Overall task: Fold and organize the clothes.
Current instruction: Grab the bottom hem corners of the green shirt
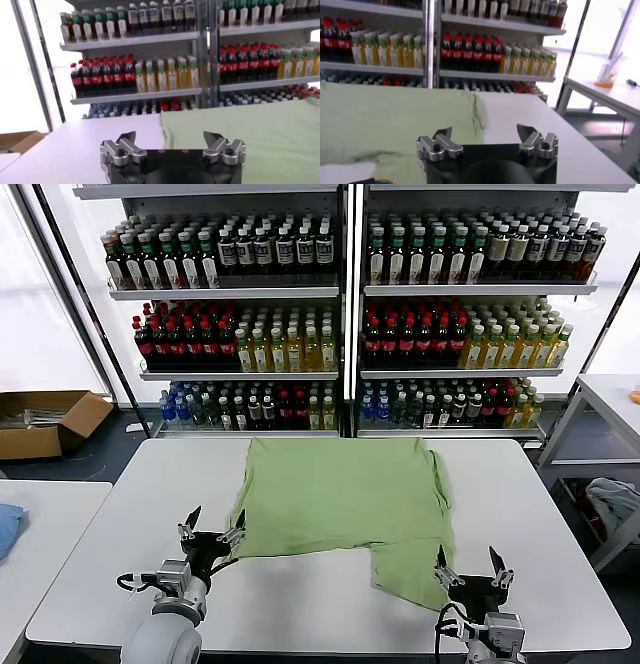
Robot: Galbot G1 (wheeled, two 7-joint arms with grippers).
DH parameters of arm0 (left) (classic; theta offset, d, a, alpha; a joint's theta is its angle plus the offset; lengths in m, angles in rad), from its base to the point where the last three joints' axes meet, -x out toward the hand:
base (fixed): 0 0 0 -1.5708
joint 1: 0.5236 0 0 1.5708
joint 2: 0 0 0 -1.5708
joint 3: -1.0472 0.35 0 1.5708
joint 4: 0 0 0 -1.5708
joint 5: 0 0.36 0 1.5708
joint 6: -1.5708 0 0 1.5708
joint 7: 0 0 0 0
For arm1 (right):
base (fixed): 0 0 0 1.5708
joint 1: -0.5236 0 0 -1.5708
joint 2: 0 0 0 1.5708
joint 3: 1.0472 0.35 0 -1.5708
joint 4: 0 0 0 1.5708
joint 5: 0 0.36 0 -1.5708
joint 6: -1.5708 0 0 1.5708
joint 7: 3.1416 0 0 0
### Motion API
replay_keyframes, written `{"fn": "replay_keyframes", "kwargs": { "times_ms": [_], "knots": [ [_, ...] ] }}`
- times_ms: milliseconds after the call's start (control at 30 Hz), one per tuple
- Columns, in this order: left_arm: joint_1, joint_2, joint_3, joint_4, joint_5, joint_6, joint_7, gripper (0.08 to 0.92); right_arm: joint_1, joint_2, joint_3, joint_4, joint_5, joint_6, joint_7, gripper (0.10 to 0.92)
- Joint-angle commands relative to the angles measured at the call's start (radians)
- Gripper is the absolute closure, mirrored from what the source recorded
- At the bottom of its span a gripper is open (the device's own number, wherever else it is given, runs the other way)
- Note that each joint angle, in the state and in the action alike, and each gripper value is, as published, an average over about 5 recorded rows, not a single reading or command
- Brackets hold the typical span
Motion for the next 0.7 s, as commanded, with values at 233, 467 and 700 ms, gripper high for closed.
{"fn": "replay_keyframes", "kwargs": {
  "times_ms": [233, 467, 700],
  "knots": [
    [-0.001, 0.014, 0.011, 0.02, -0.024, 0.07, 0.013, 0.177, -0.004, 0.001, -0.019, -0.034, 0.033, -0.019, 0.026, 0.203],
    [-0.008, 0.02, 0.025, 0.057, -0.025, 0.084, 0.026, 0.177, 0.03, -0.017, -0.066, -0.078, 0.037, -0.055, 0.04, 0.203],
    [-0.019, 0.021, 0.022, 0.079, -0.038, 0.086, 0.025, 0.177, 0.053, -0.01, -0.098, -0.105, 0.034, -0.077, 0.055, 0.203]
  ]
}}
